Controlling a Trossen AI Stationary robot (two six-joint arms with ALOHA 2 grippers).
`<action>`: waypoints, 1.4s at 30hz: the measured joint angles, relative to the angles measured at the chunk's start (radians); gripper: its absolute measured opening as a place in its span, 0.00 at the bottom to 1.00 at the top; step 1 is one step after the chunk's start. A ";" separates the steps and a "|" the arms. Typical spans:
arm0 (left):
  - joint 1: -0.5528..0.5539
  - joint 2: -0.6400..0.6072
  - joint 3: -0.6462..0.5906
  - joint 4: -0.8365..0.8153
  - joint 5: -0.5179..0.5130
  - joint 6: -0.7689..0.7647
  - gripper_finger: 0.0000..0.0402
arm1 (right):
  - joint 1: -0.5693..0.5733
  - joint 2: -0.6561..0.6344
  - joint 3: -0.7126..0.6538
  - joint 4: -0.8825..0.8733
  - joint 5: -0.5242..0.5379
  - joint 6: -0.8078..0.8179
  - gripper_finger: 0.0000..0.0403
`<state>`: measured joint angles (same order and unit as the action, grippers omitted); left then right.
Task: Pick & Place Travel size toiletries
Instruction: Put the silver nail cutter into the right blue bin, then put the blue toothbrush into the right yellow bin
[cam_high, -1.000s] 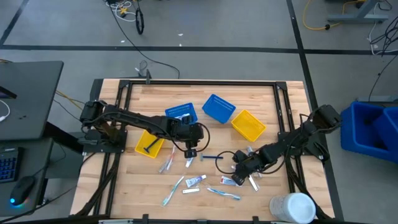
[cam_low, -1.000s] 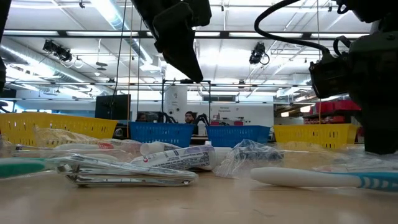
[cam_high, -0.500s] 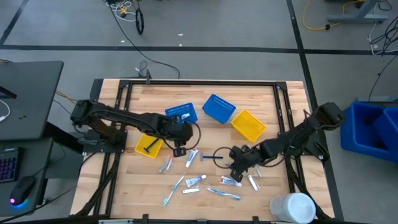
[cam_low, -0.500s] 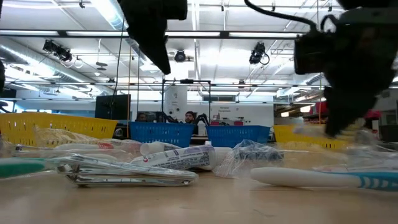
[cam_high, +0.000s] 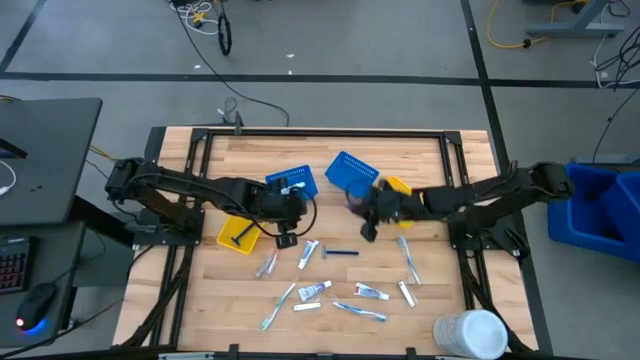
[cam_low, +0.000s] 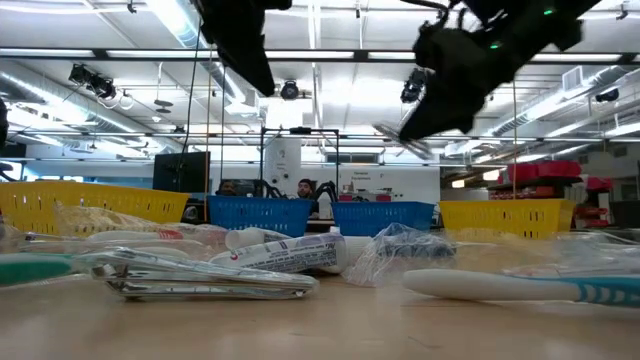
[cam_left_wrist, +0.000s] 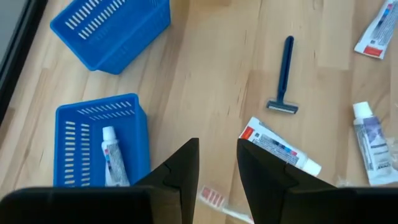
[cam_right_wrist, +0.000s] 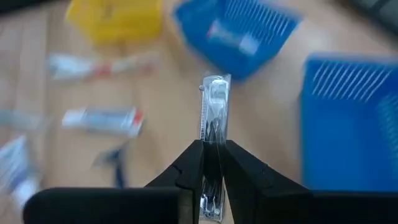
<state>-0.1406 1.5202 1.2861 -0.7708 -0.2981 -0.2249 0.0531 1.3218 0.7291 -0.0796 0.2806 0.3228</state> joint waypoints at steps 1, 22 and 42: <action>0.000 0.001 -0.002 -0.003 0.001 0.000 0.29 | -0.033 0.000 0.000 0.016 -0.001 -0.039 0.14; 0.000 0.000 0.000 0.045 0.003 0.004 0.29 | -0.407 0.220 -0.001 0.134 -0.075 -0.271 0.15; -0.006 0.000 0.000 0.054 -0.001 -0.006 0.29 | -0.400 0.346 -0.001 0.219 -0.078 -0.316 0.42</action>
<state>-0.1469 1.5200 1.2858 -0.7168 -0.2994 -0.2305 -0.3471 1.6675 0.7284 0.1391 0.2025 0.0071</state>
